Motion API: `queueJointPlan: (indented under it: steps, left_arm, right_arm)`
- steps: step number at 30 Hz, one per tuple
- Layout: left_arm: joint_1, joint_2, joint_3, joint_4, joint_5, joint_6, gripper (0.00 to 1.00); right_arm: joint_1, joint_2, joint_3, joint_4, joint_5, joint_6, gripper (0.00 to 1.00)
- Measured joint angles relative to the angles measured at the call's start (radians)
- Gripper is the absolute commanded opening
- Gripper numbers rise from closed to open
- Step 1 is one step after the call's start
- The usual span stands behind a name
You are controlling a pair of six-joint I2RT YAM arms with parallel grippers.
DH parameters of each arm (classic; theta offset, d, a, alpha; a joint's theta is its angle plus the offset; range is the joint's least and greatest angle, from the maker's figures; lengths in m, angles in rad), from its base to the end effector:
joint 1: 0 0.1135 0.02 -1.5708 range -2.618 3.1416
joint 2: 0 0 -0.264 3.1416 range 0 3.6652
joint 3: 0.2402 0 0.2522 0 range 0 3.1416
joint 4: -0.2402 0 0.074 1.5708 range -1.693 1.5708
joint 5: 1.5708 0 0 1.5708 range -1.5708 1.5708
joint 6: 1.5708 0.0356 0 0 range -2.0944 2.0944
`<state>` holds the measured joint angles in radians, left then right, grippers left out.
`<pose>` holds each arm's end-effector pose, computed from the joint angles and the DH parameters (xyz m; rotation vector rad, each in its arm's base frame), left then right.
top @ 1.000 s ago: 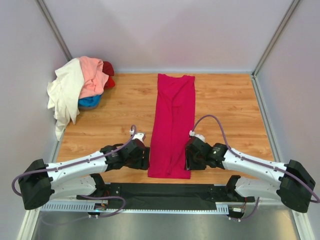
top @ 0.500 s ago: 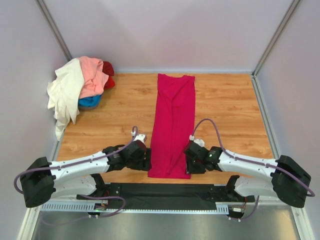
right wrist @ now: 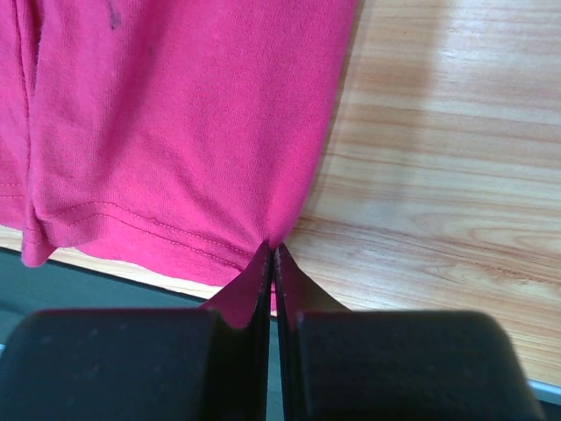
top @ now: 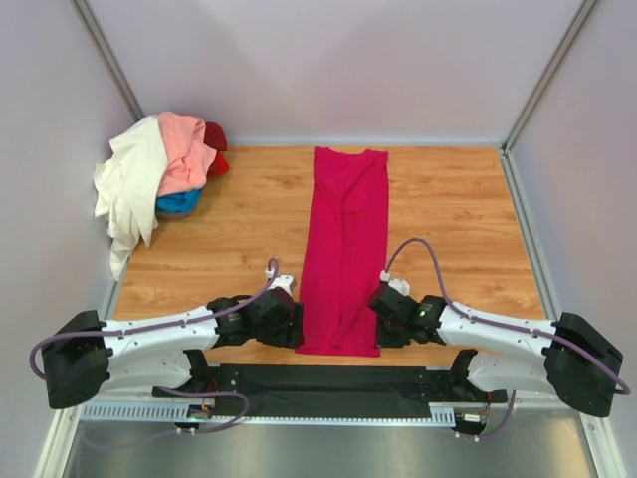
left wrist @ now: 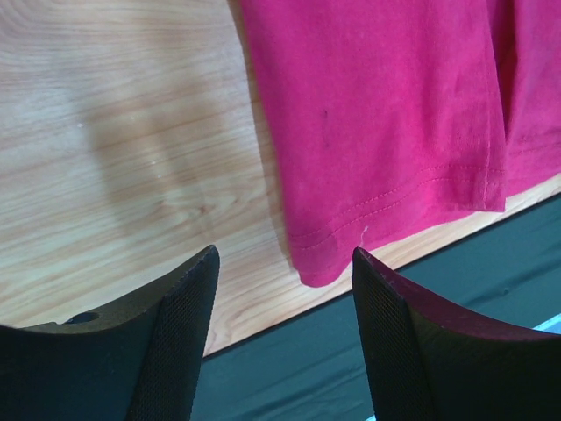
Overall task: Fold and stack the t-shirts
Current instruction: Fold the tshirt
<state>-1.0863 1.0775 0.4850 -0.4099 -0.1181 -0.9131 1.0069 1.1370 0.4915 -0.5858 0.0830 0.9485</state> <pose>0.0925 -0.1667 0.1668 0.1857 2.6740 -0.5730 0.0972 0.1482 0.1504 -0.0632 2.8635 0.3406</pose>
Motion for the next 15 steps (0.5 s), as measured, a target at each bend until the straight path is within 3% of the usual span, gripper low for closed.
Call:
queueJointPlan:
  steps: [6,9,10,13,15]
  left_arm:
    - [-0.007,0.016,-0.027,0.05,0.013,-0.008,0.63]
    - [-0.007,0.052,-0.029,0.105,0.029,-0.01,0.53]
    - [-0.007,0.072,-0.028,0.133,0.037,-0.013,0.47]
    - [-0.007,0.141,-0.024,0.212,0.068,-0.024,0.04]
    - [-0.007,0.169,-0.018,0.242,0.084,-0.027,0.0]
  right_arm:
    - [0.0,-0.005,-0.005,0.003,0.001,0.005,0.01]
    - [0.0,-0.01,-0.01,0.009,0.001,0.006,0.01]
    - [0.0,-0.01,-0.011,0.011,0.001,0.006,0.0]
    - [0.0,-0.013,-0.015,0.018,0.001,0.009,0.01]
    - [0.0,-0.021,-0.02,0.023,0.001,0.013,0.0]
